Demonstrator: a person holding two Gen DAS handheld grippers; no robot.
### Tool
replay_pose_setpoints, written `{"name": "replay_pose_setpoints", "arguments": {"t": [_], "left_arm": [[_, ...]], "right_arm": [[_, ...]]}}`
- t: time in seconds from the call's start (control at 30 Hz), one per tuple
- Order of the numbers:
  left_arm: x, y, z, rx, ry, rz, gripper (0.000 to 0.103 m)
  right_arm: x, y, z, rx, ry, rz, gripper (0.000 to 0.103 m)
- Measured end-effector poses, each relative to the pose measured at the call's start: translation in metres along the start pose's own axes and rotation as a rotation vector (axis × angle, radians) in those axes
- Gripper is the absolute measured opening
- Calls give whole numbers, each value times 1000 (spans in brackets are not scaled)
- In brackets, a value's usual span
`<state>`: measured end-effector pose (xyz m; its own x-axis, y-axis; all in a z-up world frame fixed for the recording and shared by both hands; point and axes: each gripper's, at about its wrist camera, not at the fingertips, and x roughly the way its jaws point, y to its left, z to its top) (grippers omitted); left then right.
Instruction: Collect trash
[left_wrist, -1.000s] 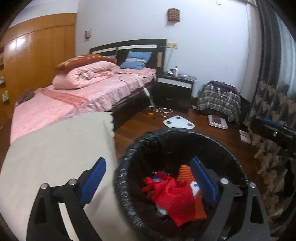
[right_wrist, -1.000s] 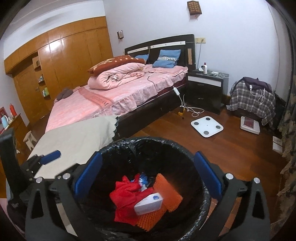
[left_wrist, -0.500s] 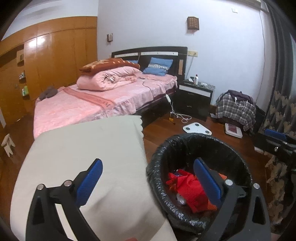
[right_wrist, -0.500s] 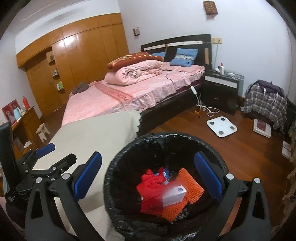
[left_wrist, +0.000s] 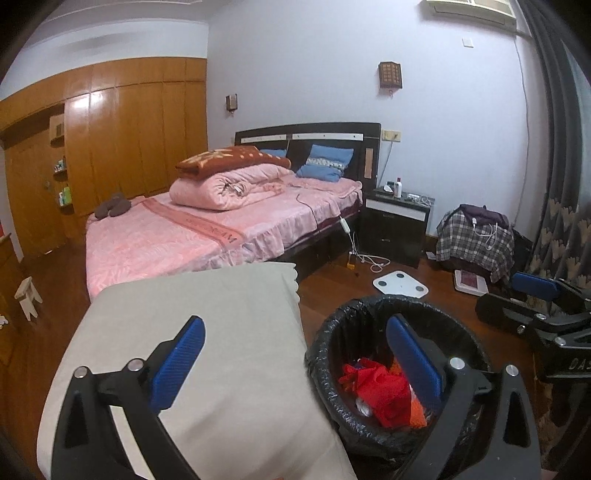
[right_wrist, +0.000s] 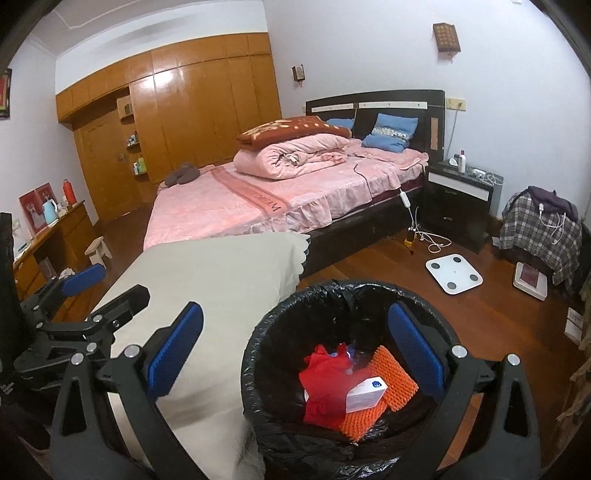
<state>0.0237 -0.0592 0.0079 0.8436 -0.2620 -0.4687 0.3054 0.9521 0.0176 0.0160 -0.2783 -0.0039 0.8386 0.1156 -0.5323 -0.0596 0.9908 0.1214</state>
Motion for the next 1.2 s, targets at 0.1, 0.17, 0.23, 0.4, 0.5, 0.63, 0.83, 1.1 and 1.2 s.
{"name": "replay_pose_setpoints", "arguments": {"t": [0.1,0.17,0.23,0.4,0.5,0.63,0.83,1.1,1.2], "left_arm": [[-6,1,3,-3,-15,4,97],[-10,1,2,-5,-20,6,97],[-13,2,2,-7,-24,8,97],[-19,4,3,-8,-33,13,97],[-22,2,4,-8,-37,17,97],[-23,3,4,-11,-40,19,97],[-26,2,5,-12,-46,22,97],[-28,3,5,-11,-47,23,97],[-28,3,5,-12,-48,23,97]], "right_arm": [[-4,1,1,-4,-6,-2,97],[-6,2,1,-8,-9,-1,97],[-7,3,1,-11,-10,-2,97],[-9,5,1,-15,-15,0,97],[-10,6,2,-18,-17,1,97],[-10,8,3,-23,-19,3,97],[-10,8,3,-23,-20,3,97],[-10,8,3,-24,-20,4,97],[-10,9,3,-25,-20,4,97]]}}
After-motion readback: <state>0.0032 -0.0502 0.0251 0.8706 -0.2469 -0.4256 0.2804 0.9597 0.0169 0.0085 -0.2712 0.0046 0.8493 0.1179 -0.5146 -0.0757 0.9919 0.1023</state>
